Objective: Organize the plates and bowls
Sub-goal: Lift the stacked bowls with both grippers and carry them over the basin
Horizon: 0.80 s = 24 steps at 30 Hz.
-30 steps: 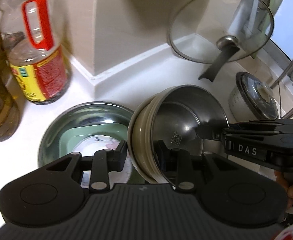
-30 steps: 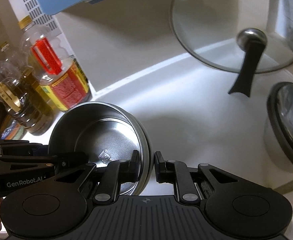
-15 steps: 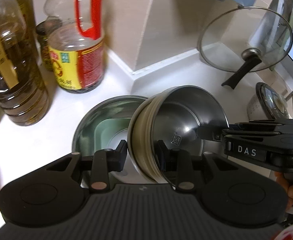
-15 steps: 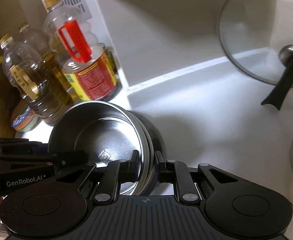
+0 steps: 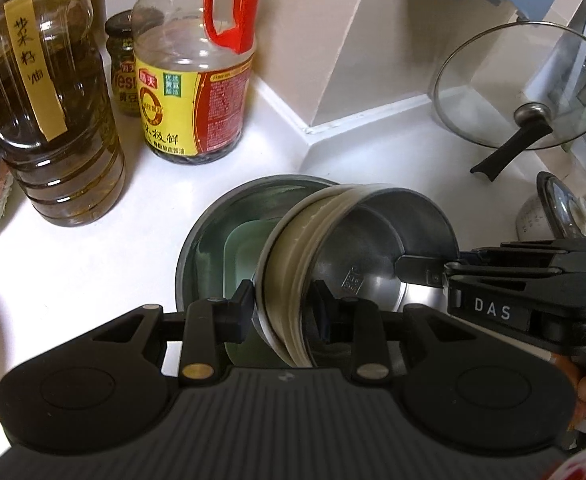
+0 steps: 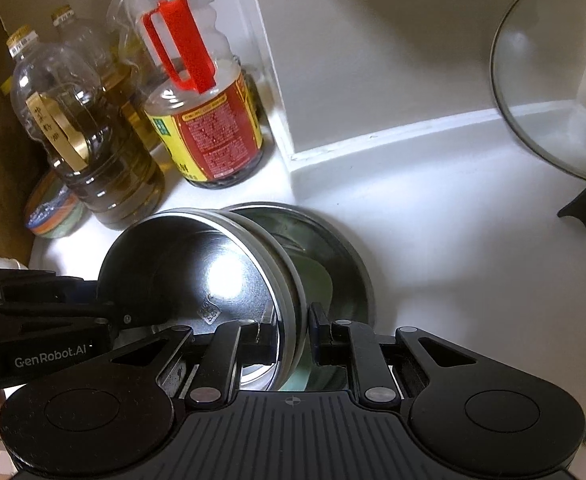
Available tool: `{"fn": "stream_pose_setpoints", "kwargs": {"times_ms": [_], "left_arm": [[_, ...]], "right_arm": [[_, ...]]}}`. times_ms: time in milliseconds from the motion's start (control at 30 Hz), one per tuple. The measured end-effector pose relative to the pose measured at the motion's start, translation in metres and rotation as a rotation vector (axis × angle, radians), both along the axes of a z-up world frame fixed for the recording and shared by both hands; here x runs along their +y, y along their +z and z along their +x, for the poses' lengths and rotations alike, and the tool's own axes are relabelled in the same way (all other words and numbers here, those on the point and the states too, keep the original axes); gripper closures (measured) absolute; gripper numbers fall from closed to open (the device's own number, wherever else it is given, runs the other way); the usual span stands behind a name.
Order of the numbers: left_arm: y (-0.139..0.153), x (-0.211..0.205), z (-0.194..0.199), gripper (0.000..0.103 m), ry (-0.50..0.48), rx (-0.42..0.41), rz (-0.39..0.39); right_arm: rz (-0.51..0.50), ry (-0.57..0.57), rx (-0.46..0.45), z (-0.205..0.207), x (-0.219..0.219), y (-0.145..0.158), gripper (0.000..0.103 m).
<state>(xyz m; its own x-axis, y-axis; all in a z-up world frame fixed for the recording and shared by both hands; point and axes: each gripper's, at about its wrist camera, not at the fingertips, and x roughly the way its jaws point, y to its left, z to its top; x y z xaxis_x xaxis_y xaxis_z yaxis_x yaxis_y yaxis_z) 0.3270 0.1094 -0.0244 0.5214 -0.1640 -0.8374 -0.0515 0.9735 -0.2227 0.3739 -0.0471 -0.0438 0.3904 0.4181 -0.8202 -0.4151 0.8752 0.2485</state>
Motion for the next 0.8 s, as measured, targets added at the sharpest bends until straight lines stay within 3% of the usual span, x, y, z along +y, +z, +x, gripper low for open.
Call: {"fn": "stream_pose_setpoints", "kwargs": {"times_ms": [800], "left_arm": [[-0.017, 0.010, 0.008, 0.075, 0.010, 0.070, -0.058]], "right_arm": [[-0.041, 0.043, 0.060, 0.017, 0.011, -0.013, 0.087]]}}
